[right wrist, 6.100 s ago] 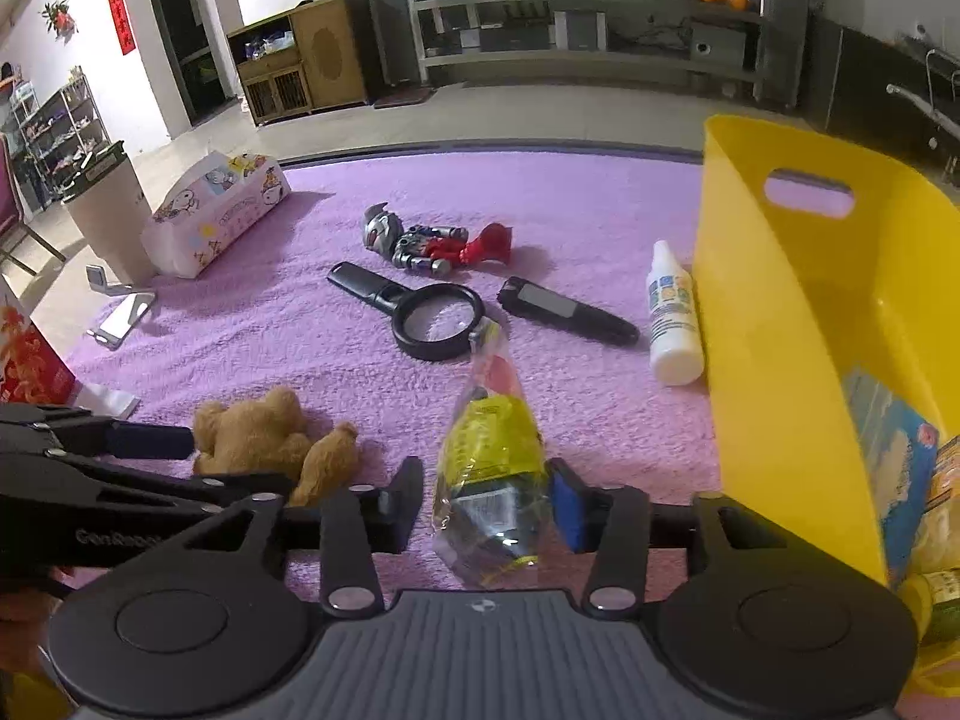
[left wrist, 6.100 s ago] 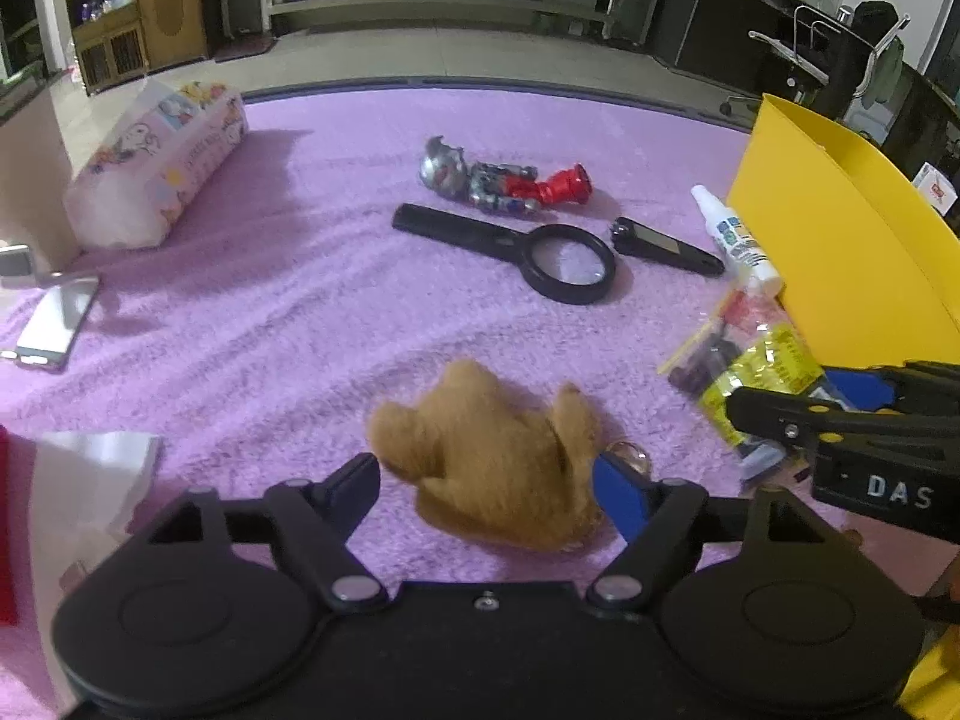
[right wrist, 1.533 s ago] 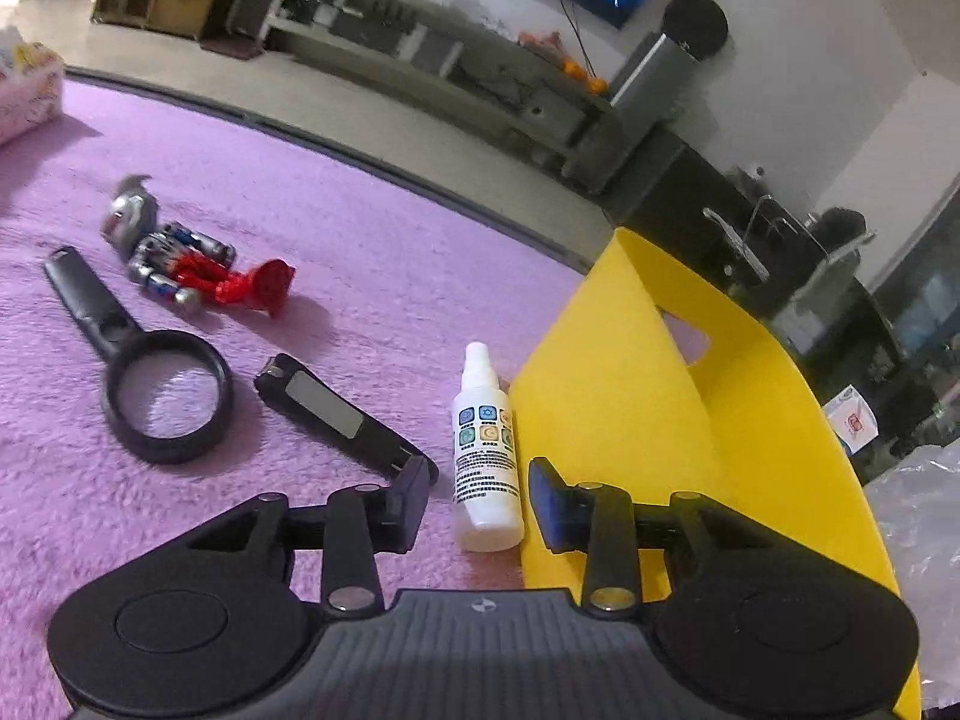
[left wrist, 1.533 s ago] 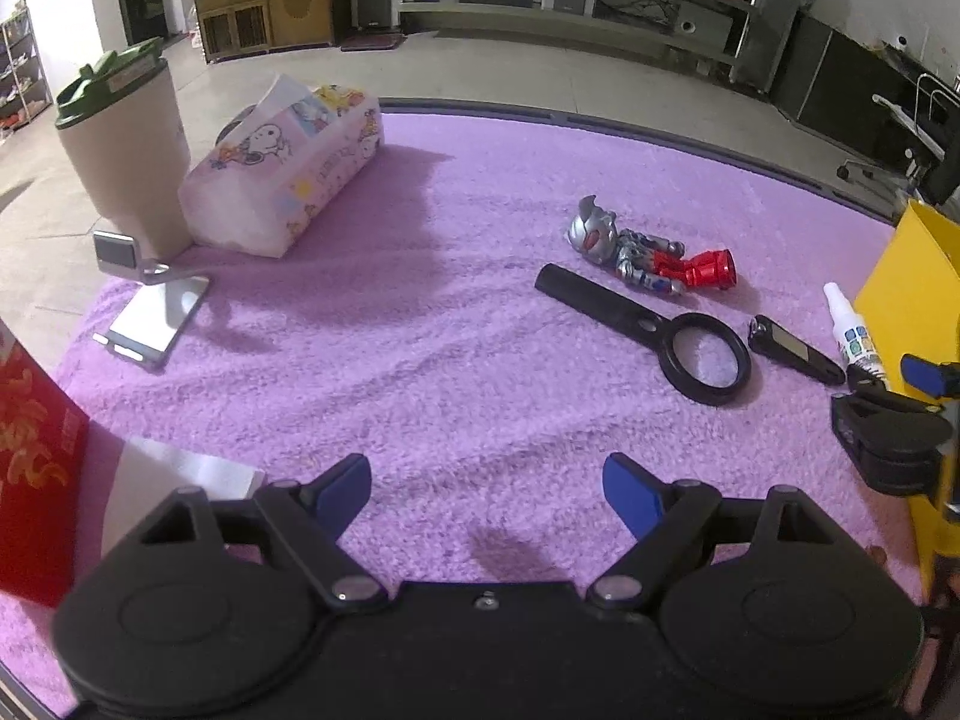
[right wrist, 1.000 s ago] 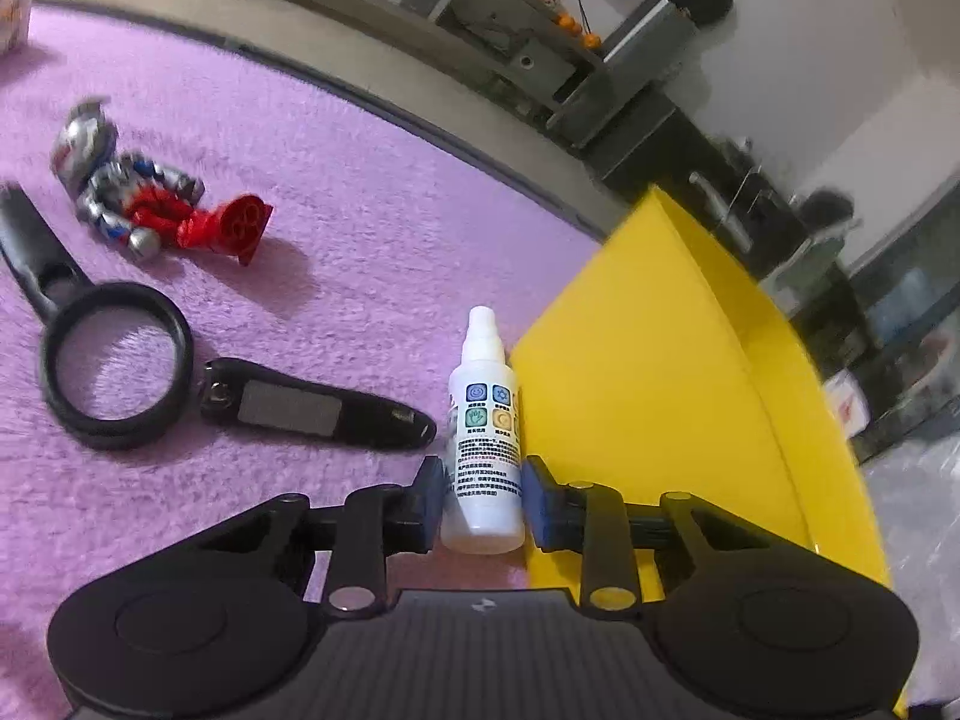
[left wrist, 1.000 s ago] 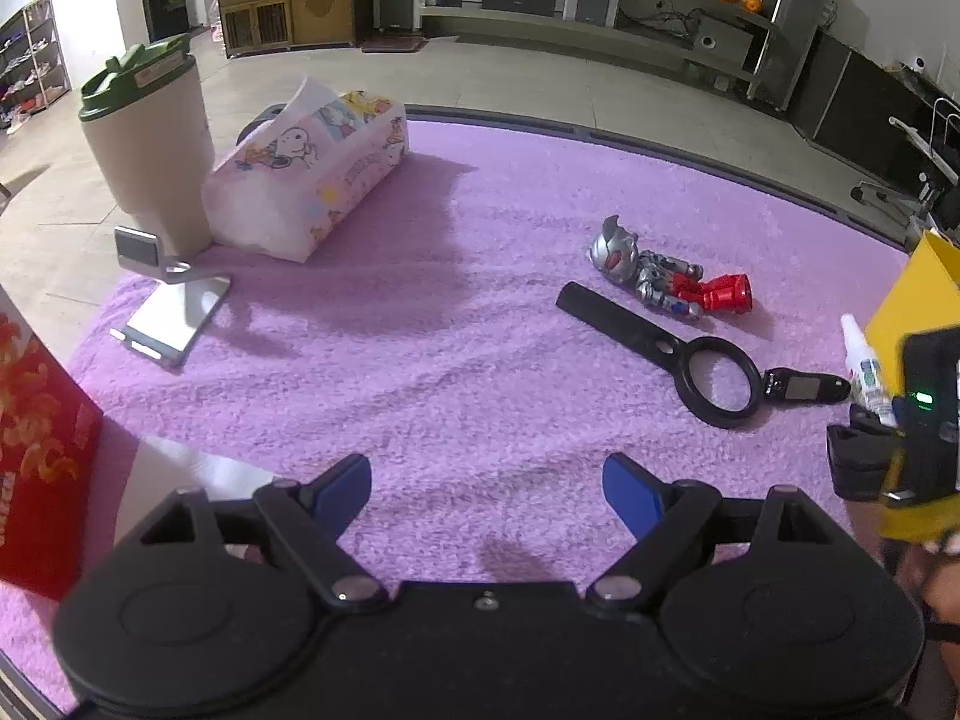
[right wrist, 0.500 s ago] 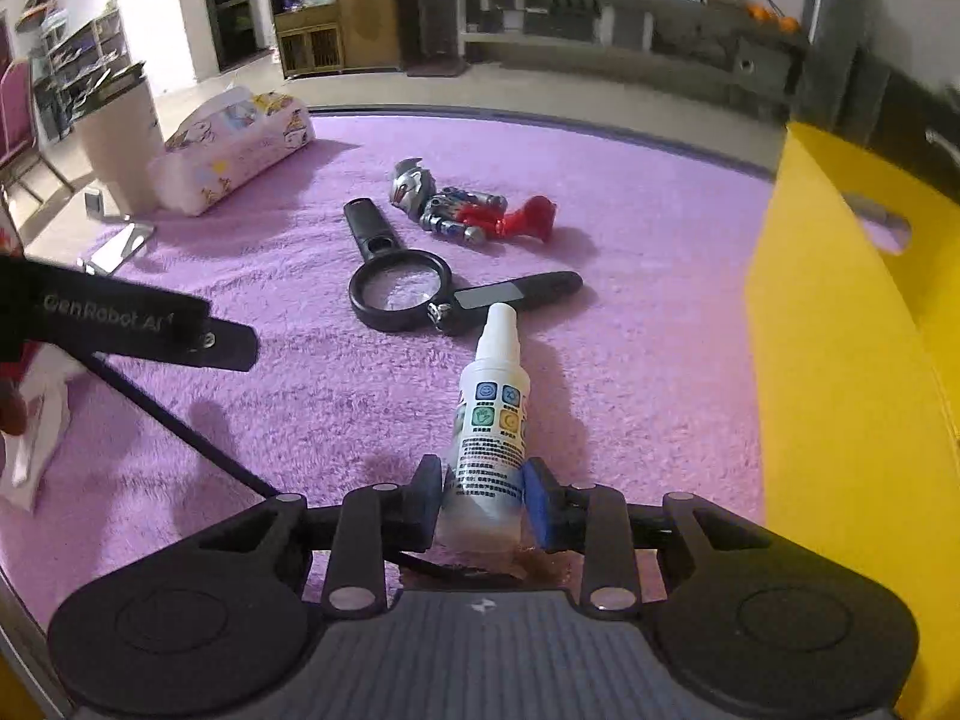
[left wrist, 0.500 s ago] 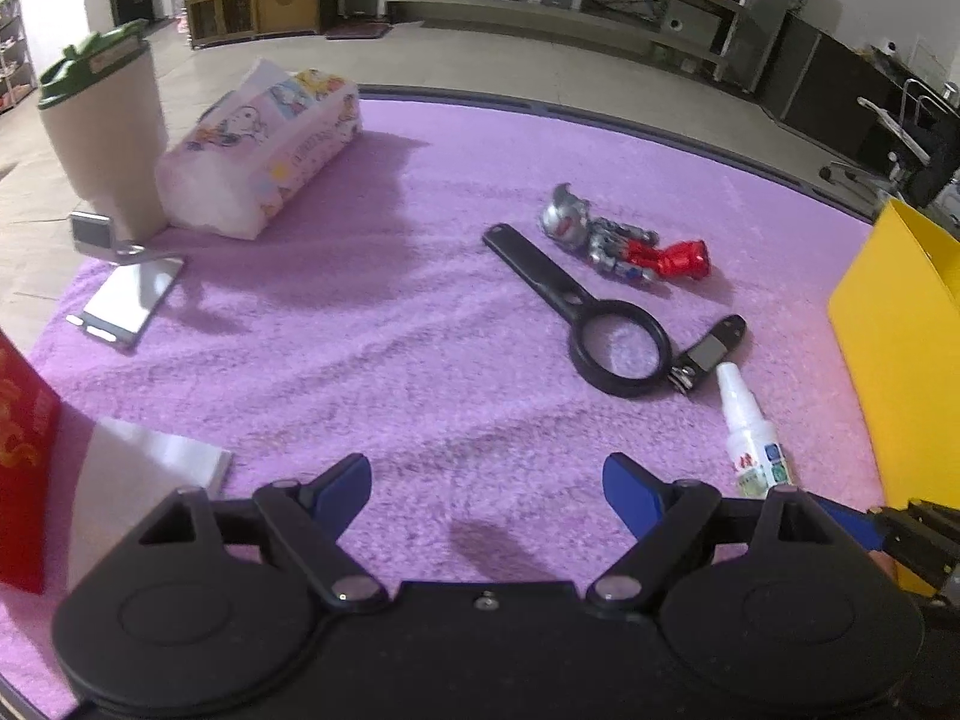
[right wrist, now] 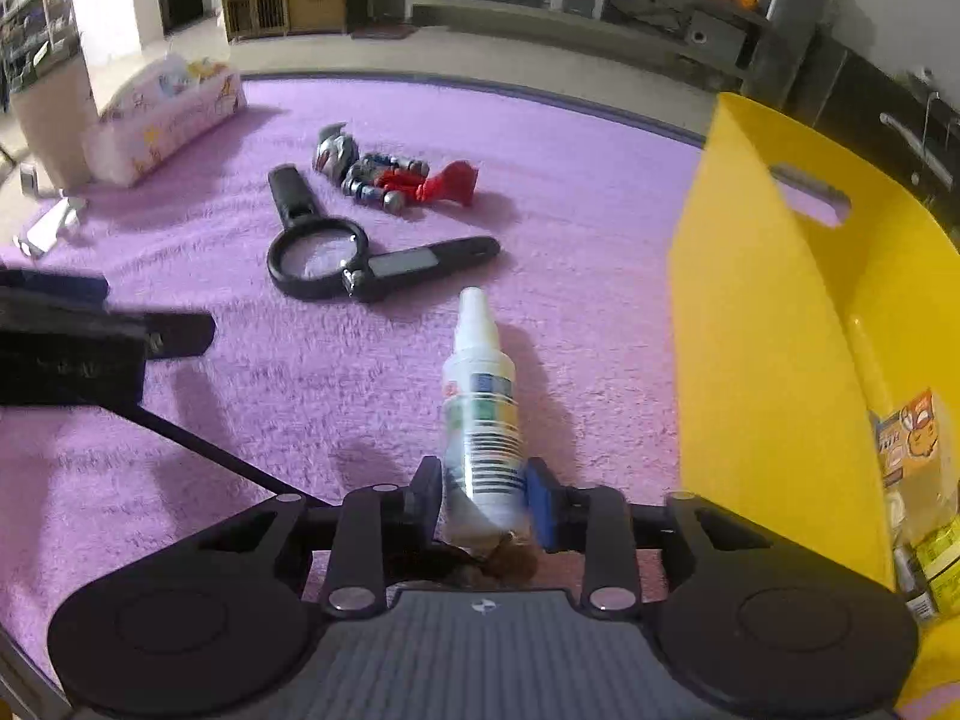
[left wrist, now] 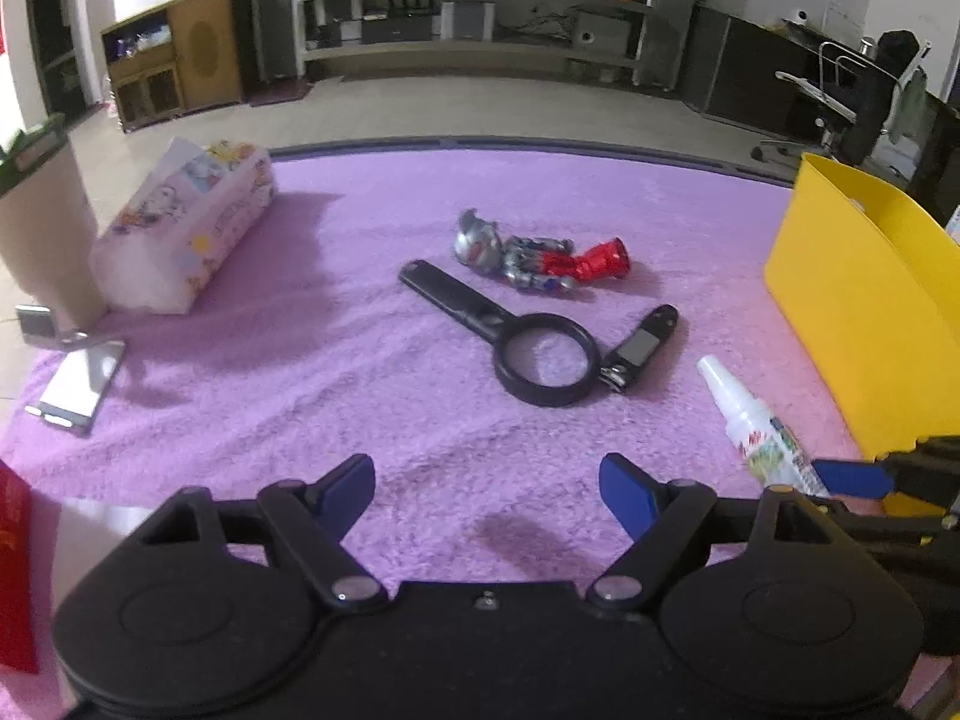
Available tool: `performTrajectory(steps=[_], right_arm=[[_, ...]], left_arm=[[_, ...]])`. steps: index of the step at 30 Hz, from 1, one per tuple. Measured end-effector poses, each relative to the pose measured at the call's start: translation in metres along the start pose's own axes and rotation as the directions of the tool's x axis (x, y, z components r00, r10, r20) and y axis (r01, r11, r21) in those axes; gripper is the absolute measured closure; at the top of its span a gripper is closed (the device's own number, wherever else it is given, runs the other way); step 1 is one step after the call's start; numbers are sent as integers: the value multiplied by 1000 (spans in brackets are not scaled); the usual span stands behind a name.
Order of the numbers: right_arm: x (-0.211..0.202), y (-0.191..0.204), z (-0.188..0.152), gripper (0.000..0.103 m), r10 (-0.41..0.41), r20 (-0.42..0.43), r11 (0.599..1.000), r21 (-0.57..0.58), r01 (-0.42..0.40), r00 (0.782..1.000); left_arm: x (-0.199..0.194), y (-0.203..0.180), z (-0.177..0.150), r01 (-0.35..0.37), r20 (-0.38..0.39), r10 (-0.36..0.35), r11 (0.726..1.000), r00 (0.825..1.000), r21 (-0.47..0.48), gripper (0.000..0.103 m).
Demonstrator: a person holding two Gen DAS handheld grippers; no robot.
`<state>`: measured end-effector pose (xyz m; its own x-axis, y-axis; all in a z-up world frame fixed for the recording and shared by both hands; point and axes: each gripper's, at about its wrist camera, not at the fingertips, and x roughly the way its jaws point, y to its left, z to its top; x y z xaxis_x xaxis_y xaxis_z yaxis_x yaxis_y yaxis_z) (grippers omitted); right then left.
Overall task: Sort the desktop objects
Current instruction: 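Lift the spray bottle with the right tool while the left tool approaches the black thermometer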
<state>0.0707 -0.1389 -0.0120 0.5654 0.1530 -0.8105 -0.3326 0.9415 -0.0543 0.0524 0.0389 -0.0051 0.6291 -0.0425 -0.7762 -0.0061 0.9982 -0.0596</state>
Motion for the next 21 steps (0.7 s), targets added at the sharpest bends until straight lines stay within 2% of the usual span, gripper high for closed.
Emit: performTrajectory(steps=[1, 2, 3, 7, 10, 11, 12, 15, 18, 21], right_arm=[[-6, -3, 0, 54, 28, 23, 999, 25, -29, 999], [-15, -5, 1, 44, 66, 64, 996, 48, -69, 996], [-23, -7, 2, 40, 89, 107, 994, 58, -95, 990], [-51, -7, 8, 40, 90, 260, 992, 56, -108, 961], [-59, -14, 14, 42, 92, 293, 989, 87, -122, 952], [-61, -17, 16, 47, 89, 293, 987, 100, -124, 952], [-62, -20, 17, 60, 86, 294, 986, 110, -123, 952], [-65, -24, 18, 71, 78, 292, 987, 115, -116, 953], [-69, -24, 17, 72, 76, 304, 988, 104, -112, 950], [-66, -22, 17, 70, 51, 283, 994, 77, -76, 958]], left_arm=[[0, -1, -1, 9, 0, -9, 1000, 1000, 1, 22], [-1, -3, -1, 16, 4, -17, 1000, 1000, 11, 22], [-1, -6, -1, 21, 14, -22, 999, 1000, 35, 22], [-4, -20, -9, 4, 63, -17, 979, 998, 206, 23], [-3, -23, -17, 19, 48, -32, 967, 998, 253, 33], [-3, -25, -18, 29, 44, -41, 966, 998, 257, 38], [-3, -26, -18, 34, 44, -47, 965, 998, 261, 40], [-6, -32, -13, 61, 67, -80, 966, 995, 252, 45], [-8, -39, -6, 84, 98, -111, 966, 989, 245, 49], [-3, -45, -1, 85, 131, -126, 957, 983, 278, 51]])
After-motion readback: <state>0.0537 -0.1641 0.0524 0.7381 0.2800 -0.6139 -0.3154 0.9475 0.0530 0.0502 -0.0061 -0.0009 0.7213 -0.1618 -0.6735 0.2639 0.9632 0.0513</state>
